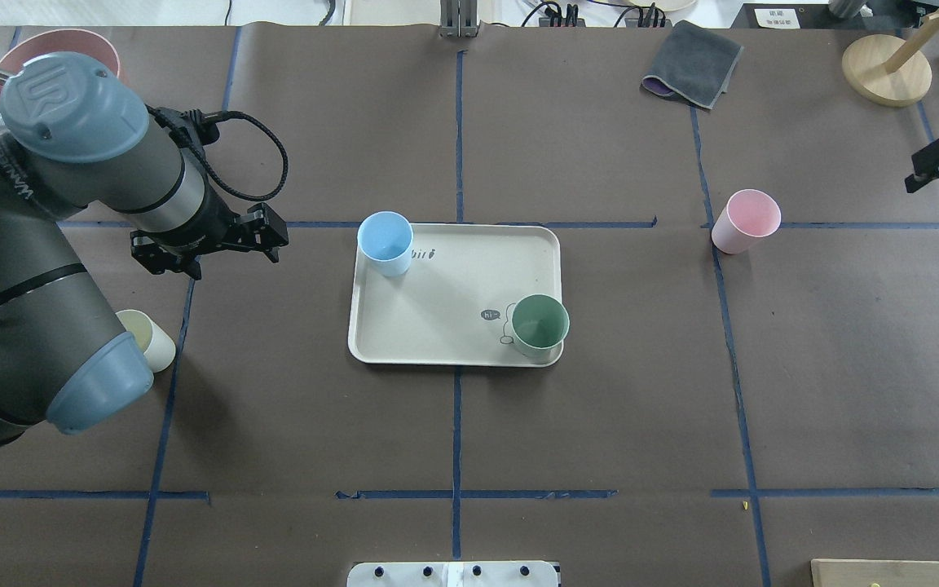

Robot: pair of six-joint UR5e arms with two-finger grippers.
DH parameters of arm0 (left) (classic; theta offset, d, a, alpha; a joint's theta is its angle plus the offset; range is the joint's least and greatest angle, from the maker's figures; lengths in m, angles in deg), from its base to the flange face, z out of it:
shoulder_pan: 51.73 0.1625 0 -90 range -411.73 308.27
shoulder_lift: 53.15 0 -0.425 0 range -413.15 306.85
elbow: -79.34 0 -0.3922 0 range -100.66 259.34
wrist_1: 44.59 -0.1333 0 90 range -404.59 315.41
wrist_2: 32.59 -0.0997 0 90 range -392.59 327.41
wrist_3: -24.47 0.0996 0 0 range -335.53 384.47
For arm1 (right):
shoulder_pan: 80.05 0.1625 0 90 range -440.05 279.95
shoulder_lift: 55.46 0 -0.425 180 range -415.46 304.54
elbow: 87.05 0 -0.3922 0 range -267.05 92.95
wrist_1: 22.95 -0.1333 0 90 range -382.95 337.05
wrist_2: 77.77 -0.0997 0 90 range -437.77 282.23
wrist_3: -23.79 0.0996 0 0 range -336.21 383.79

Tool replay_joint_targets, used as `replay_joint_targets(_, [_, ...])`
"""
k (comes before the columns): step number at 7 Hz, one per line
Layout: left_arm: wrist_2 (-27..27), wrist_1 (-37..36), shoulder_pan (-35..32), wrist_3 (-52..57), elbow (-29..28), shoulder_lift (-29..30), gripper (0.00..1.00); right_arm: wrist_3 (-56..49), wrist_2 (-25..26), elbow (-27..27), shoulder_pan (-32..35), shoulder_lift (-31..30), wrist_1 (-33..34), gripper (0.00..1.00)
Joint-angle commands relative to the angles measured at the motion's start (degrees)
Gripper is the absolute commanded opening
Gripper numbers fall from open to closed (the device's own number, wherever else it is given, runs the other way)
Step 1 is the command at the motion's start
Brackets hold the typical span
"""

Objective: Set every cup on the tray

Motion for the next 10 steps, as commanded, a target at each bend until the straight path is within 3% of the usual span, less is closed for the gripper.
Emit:
replay_joint_targets(1, [0.0,0.0,0.0,0.2,0.2,-0.3,1.0,12.8,3.3,4.8,-7.5,5.9,-7.7,0.99])
replay_joint_targets(2, [0.0,0.0,-0.1,0.2,0.2,-0.3,1.0,13.9,5.6,4.9,-10.2,7.1,-7.8,0.99])
replay_joint_targets(7, [0.1,0.0,0.1,0.2,0.2,-0.3,1.0,13.5,5.9,5.0,-14.3,6.2,-7.9,0.94])
replay_joint_targets(9, [0.0,0.0,0.1,0.2,0.2,-0.4,1.0,13.7,6.1,6.5,-15.9,6.2,-7.9,0.79])
replay_joint_targets(10, [0.1,0.0,0.1,0.2,0.2,-0.4,1.0,13.4,6.5,6.8,-15.9,6.5,-7.9,0.46])
